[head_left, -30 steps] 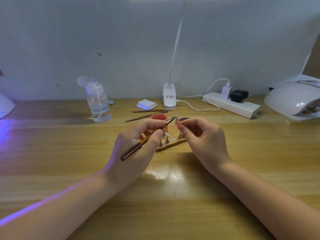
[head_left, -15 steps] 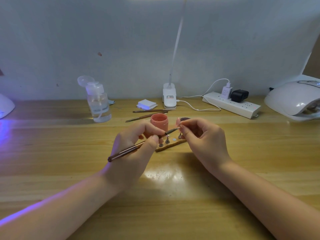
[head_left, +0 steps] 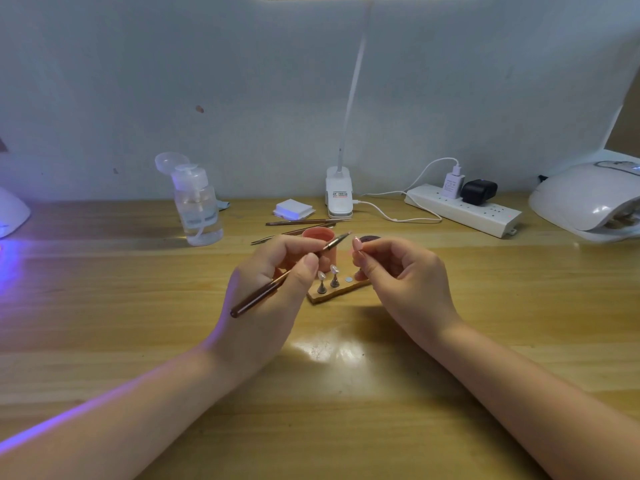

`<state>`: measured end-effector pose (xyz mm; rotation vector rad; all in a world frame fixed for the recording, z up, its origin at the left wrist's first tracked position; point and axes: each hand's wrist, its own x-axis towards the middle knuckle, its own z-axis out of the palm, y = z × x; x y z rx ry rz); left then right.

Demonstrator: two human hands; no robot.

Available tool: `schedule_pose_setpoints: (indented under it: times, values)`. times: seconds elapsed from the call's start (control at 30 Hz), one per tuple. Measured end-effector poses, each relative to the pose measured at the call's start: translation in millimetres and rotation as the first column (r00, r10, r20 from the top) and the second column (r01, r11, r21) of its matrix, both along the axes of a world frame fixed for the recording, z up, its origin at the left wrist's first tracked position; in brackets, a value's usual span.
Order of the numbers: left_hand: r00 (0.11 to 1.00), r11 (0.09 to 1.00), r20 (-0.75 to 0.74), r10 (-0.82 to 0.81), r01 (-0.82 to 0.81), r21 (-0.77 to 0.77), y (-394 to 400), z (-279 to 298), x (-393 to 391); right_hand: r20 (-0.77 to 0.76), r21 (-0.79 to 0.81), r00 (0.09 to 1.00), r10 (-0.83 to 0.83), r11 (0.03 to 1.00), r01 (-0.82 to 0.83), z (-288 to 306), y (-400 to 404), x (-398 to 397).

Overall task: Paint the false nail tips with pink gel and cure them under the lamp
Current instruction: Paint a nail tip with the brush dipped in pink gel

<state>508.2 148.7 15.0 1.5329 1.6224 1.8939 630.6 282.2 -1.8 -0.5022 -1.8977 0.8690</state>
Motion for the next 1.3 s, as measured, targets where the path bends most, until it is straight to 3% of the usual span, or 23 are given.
schedule_pose_setpoints:
  times: [0.67,0.83,0.97,1.1,1.3]
  values:
    - [0.995,0.997,0.073,-0.068,0.065,0.048,2.5,-4.4,-2.2,0.007,0.011,1.000,-0.019,1.000,0.019,-1.2,2.2,-0.1]
    - [0.999,0.994,0.021,-0.044,0.042,0.100,-0.7,-2.2,0.0,0.009,0.009,1.000,-0.026,1.000,0.026,-0.8,1.8,-0.2]
    - [1.000,0.999,0.007,0.008,-0.008,0.051,0.3,-1.8,2.6,0.016,0.023,1.000,-0.024,0.999,0.024,-0.9,1.0,-0.6]
    - [0.983,0.998,-0.176,0.055,-0.053,0.018,-1.7,-2.3,1.4,0.013,0.039,0.999,-0.041,0.998,0.041,-1.3,1.2,-0.1]
    - [0.965,0.993,-0.237,0.109,-0.097,0.060,-2.2,-2.0,1.1,0.011,0.047,0.998,-0.068,0.997,0.067,-1.7,1.6,-0.5]
